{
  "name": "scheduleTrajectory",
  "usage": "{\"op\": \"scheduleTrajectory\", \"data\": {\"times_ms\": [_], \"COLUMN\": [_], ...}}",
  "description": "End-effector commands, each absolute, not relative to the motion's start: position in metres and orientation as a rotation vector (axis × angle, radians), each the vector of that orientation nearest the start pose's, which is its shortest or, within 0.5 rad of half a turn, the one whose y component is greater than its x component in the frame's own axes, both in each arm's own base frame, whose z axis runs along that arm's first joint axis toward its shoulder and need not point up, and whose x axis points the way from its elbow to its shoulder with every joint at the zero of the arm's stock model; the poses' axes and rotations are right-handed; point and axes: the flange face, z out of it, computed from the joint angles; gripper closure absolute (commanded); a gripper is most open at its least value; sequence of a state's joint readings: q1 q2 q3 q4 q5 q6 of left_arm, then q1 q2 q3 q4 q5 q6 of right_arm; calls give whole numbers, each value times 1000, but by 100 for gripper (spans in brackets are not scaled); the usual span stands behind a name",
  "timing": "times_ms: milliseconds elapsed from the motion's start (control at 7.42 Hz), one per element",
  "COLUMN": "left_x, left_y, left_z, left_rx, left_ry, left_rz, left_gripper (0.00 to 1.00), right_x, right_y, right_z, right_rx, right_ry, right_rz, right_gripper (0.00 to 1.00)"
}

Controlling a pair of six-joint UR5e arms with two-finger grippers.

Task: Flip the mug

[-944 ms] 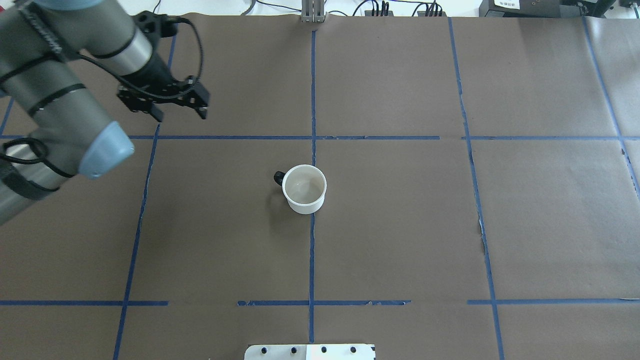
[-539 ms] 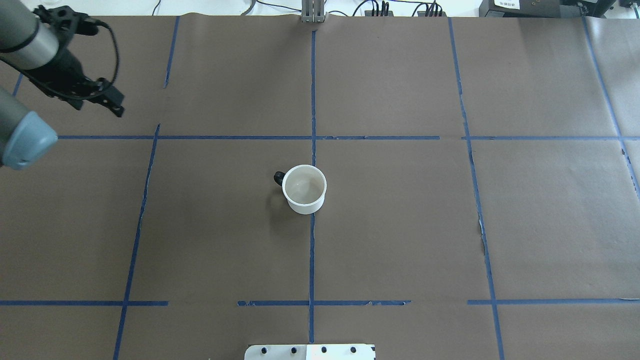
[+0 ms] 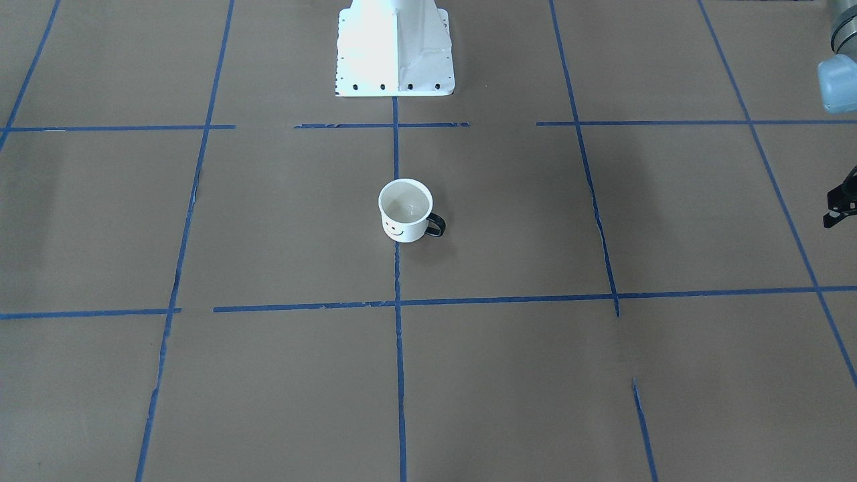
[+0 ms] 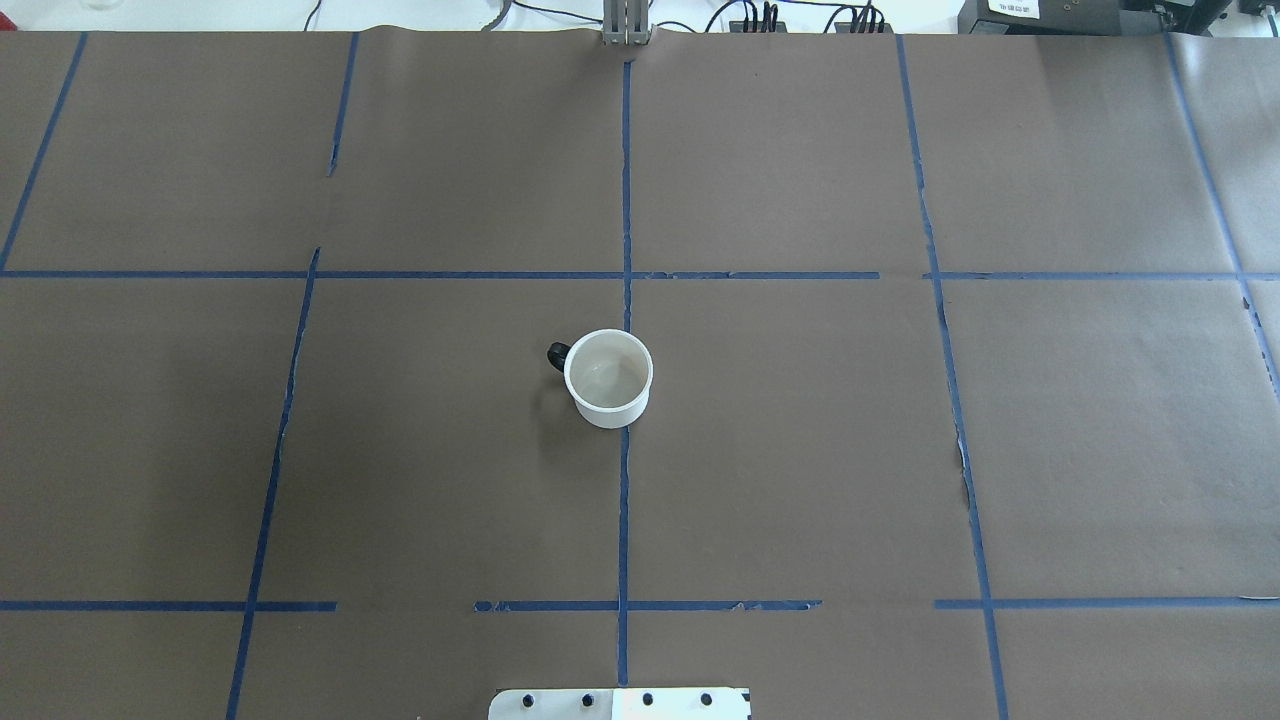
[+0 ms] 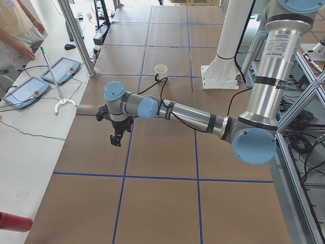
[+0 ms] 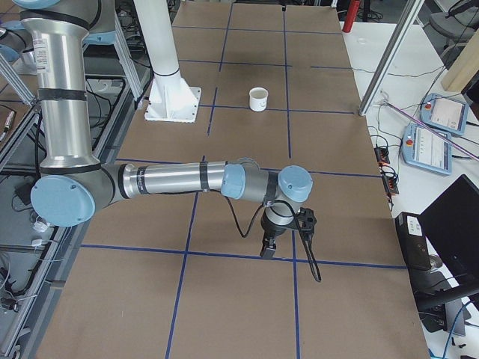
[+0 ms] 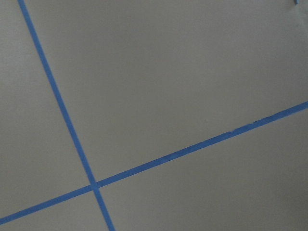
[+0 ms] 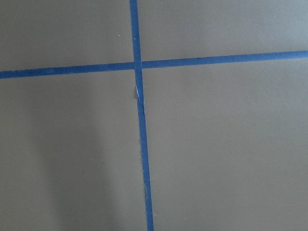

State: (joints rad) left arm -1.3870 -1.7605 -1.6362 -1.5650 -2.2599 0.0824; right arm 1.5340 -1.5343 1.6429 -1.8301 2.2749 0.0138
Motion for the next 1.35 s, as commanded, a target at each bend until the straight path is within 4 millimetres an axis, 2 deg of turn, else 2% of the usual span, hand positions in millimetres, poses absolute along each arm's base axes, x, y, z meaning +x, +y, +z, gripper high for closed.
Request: {"op": "scheduleTrajectory", "data": {"times_ms": [0,135,270,404,539,674,809,1213], "left_x": [30,16,-25,-71,-93,-97,-97,-95], "left_y": [-568,-559,-542,-515,-508,-506,-511,-509], "left_z": [547,560,579,608,624,639,645,652], "left_rx": [193,180,184,167,149,121,112,149], "left_ry": [703,709,735,777,778,781,782,775], "left_rz": [341,317,248,145,88,60,57,80], "left_gripper": [0,0,0,0,0,0,0,0], "right_x": [51,51,51,51,51,51,51,51], "right_y": [-495,-495,-495,-495,-495,-495,-495,-495], "right_z": [635,635,635,635,635,635,635,635], "right_rx": [-162,-162,-162,-162,-162,-162,-162,-163], "right_ry": [-699,-699,-699,-699,-699,-699,-699,-699], "right_rz": [31,31,31,31,31,31,31,31], "right_gripper": [0,0,0,0,0,0,0,0]}}
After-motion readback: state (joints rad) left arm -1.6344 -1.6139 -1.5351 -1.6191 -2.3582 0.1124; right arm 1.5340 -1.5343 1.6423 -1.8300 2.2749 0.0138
